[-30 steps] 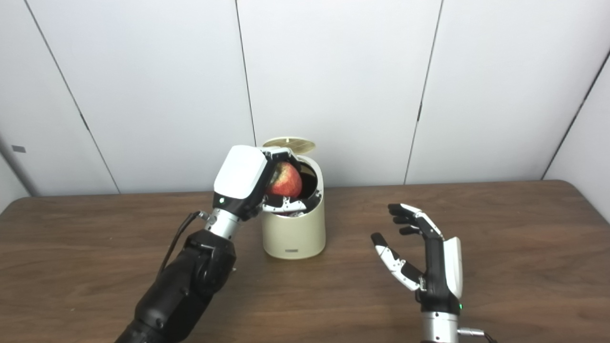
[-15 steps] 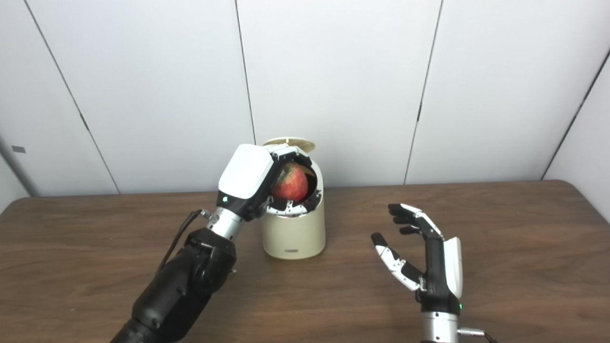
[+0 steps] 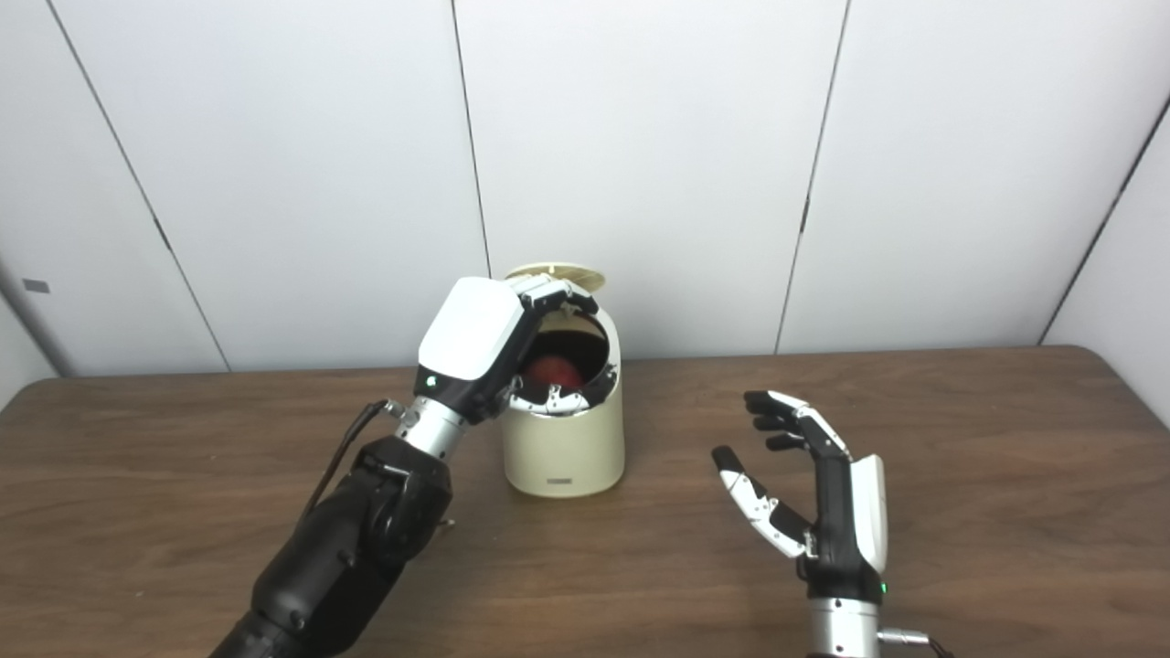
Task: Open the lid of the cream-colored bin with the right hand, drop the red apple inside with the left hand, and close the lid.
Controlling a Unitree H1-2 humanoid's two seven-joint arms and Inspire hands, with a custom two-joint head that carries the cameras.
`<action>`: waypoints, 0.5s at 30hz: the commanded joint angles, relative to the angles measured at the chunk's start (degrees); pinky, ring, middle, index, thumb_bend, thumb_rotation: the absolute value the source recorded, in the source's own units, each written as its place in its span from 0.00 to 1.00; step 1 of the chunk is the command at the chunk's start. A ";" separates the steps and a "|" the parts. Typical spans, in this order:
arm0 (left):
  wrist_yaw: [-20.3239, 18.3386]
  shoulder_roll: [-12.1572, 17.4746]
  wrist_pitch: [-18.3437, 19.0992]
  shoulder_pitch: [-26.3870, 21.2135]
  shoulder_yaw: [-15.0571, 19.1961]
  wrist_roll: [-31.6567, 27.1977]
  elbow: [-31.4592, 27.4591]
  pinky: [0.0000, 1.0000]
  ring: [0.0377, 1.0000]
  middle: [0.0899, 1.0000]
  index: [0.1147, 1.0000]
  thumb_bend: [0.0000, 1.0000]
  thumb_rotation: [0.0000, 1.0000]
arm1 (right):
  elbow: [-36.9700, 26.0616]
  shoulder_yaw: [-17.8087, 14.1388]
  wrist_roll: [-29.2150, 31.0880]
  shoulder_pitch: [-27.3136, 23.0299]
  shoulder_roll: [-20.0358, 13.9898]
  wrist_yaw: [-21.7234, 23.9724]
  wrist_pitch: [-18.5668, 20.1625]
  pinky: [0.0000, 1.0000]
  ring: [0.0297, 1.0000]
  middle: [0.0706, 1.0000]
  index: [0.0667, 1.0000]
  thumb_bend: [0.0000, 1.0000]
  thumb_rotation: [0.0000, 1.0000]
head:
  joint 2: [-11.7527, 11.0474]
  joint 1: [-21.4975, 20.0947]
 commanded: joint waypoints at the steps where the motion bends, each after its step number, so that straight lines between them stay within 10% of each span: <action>1: 0.60 0.72 0.05 -2.82 0.22 0.46 -1.25 0.52 0.62 0.65 0.61 1.00 0.07 | -0.58 0.33 -0.44 -0.74 0.75 -0.57 -0.99 0.55 0.63 0.65 0.65 0.27 0.39 | 0.02 -0.05; 15: 5.17 0.42 0.25 -2.18 0.62 2.12 -1.66 0.40 0.48 0.52 0.54 0.93 0.02 | -0.72 0.26 -0.09 -0.78 0.88 -0.38 -0.72 0.55 0.63 0.65 0.65 0.28 0.39 | 0.18 0.10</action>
